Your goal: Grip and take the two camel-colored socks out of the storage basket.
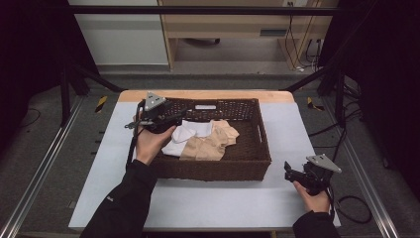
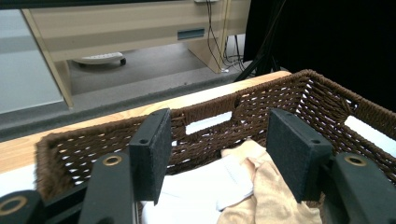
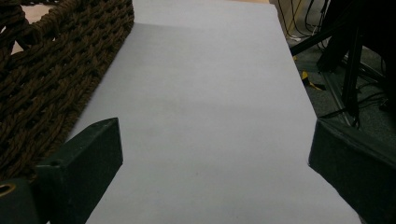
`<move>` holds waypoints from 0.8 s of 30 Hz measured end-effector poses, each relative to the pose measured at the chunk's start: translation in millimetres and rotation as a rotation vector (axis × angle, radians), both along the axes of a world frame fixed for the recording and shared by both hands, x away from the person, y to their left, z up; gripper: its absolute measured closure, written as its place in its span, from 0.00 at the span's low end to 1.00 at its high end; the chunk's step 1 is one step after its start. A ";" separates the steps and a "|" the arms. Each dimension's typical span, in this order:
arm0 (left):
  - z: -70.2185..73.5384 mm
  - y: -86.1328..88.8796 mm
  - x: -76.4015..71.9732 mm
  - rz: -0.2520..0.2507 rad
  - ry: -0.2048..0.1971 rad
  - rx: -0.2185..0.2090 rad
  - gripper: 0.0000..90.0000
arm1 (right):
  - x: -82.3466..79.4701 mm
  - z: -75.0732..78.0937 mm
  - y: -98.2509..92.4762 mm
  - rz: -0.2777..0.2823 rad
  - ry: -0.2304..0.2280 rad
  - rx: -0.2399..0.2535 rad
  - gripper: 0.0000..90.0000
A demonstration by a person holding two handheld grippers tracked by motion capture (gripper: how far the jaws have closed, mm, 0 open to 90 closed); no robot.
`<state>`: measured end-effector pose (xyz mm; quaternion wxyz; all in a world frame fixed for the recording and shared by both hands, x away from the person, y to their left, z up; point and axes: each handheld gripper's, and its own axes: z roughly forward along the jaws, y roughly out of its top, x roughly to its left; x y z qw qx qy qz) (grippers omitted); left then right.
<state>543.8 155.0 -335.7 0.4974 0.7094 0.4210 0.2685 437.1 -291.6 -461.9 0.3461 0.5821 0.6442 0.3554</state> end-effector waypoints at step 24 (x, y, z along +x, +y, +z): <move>-66.2 -48.1 32.6 -0.117 0.195 0.211 0.47 | 0.2 -0.2 -0.3 -0.005 -0.003 -0.001 0.04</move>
